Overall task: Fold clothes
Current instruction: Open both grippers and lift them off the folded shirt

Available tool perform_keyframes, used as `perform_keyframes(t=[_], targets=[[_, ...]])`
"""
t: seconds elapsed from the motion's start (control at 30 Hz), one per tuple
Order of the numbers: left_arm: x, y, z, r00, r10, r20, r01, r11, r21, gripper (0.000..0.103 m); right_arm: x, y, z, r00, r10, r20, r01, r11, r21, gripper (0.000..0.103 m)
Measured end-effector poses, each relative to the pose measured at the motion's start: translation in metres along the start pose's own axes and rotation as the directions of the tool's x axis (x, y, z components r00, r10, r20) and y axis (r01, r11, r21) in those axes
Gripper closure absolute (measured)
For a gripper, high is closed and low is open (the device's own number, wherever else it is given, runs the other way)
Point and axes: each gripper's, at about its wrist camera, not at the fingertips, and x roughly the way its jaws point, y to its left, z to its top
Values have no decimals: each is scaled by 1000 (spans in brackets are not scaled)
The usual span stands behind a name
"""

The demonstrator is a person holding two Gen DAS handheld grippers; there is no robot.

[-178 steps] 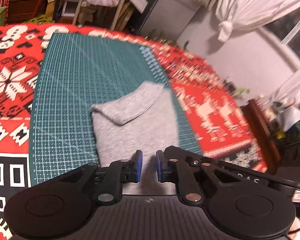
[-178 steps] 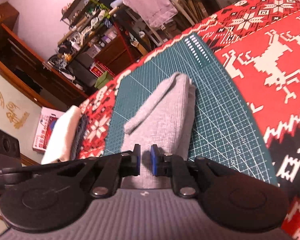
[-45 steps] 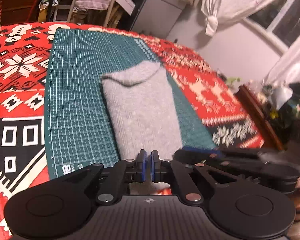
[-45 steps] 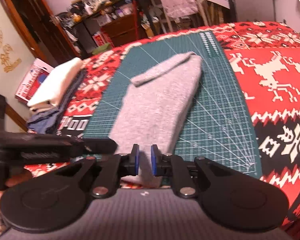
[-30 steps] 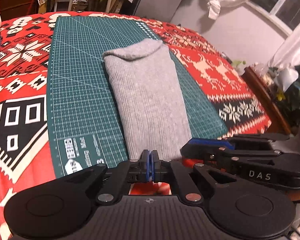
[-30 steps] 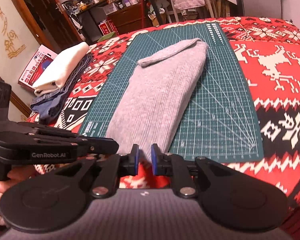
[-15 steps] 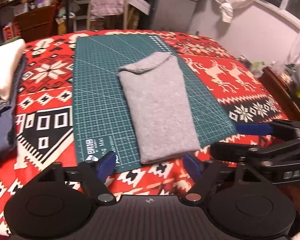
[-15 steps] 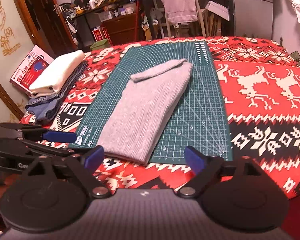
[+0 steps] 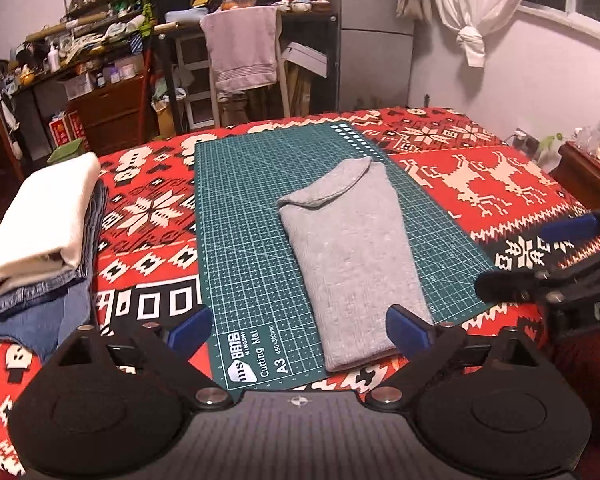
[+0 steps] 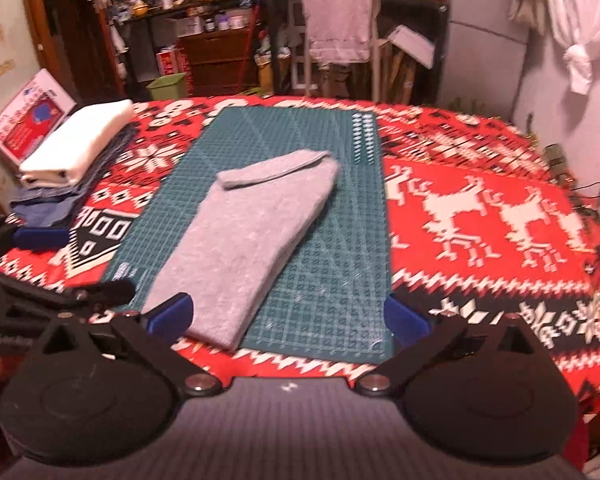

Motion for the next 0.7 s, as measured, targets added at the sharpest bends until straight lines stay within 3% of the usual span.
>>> perform_keyframes(t=[0.1,0.37,0.57,0.7], targets=[[1,-4,5,999,-4,-32,5,1000,15,8,-3,1,7,998,-59,15,59,998,20,0],[6,-11,10,996,33,-87,-30,999,28,8,-3,-6,24,997,-80,0,80,994,74,0],[1,-13,14,997,61,-38,-60,998,23,8,-4,-18,32,996,-82,22,80,992,94,0],[-2,-9,19,998,55,0,-55,998,-15,8,-10,-23,38,987,-144,76,137,986,94,0]])
